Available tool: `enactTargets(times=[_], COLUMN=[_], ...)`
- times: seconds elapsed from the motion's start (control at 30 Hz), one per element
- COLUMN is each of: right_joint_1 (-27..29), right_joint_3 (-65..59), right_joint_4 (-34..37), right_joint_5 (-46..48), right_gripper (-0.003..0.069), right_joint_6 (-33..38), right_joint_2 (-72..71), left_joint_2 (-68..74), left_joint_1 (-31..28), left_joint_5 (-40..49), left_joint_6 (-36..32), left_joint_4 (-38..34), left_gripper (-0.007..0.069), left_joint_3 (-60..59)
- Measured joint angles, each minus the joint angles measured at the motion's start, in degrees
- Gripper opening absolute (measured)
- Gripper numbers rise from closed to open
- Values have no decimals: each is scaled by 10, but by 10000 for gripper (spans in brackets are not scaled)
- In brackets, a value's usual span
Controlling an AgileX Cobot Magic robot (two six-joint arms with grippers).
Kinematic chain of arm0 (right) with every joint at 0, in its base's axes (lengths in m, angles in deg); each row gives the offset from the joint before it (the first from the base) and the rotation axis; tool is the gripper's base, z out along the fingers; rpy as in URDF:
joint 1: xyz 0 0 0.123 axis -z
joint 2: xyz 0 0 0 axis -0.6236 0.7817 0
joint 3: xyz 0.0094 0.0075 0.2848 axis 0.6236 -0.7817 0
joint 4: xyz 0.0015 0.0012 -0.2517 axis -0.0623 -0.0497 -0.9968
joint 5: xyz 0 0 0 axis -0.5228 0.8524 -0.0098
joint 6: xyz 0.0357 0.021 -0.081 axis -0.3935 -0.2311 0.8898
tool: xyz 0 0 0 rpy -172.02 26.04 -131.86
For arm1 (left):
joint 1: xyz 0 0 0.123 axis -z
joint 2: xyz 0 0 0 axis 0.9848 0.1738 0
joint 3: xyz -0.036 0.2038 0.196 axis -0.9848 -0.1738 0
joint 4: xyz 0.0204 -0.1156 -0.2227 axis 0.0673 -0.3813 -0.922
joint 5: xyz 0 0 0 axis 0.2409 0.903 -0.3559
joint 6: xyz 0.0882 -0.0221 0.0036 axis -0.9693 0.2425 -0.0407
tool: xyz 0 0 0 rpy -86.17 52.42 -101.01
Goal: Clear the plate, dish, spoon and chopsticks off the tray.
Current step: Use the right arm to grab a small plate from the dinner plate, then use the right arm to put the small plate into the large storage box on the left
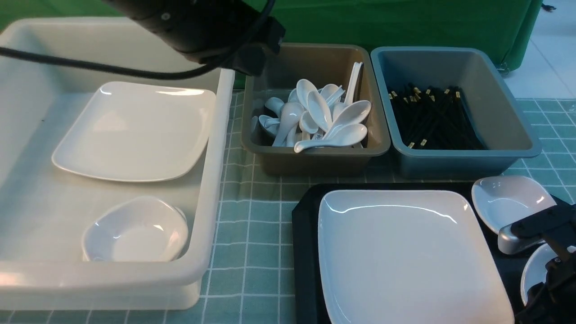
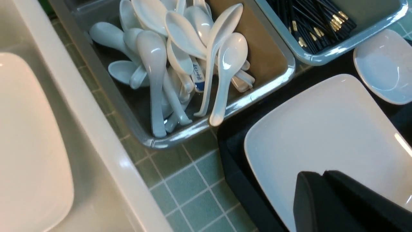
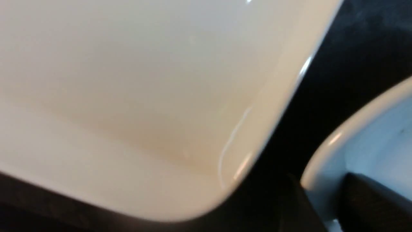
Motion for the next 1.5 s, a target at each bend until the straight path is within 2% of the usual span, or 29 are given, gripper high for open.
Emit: enactTargets(times=[0.17,0.3,0.4,0.5,0.87,0.97,1.03,1.13,1.23,1.37,1.43,1.5], right_joint_1=[-5,-24,-30,-33,-34,-35,-42,-74,-128,-221,-291,-326], right_joint_3=[5,35,56,100,215,251,279,326,386,487,580,644], right_joint_4=[2,1,-4,-9,21,59,99,129,136,139,140,141], right_joint_5=[23,76,99,141,200,210,211,212,212,198,183,175], right_gripper=[227,161,138,74,64,64,64,64,64,64,64,64], right_joint_6=[-6,-29,-36,-56,-62,-47,-28,-16,-12,-7,6,11], right_joint_2=[-9,-46,-72,-111,-131,-131,-130,-119,-90,-23,59,107], left_joint_2=[-36,-60,-66,-71,-79,-87,-93,-103,-116,-142,-174,-199], left_joint_1=[0,0,0,0,0,0,-1,-18,-63,-140,-224,-268], left_joint_5=[0,-2,-2,0,26,40,57,89,102,97,89,78], left_joint_6=[0,0,0,2,3,22,60,101,111,111,107,104], left_joint_4=[0,0,1,1,13,44,94,138,139,105,66,49], left_gripper=[8,8,8,8,8,8,9,10,10,10,10,10], left_joint_3=[-26,-29,-29,-29,-29,-29,-29,-31,-43,-78,-125,-159])
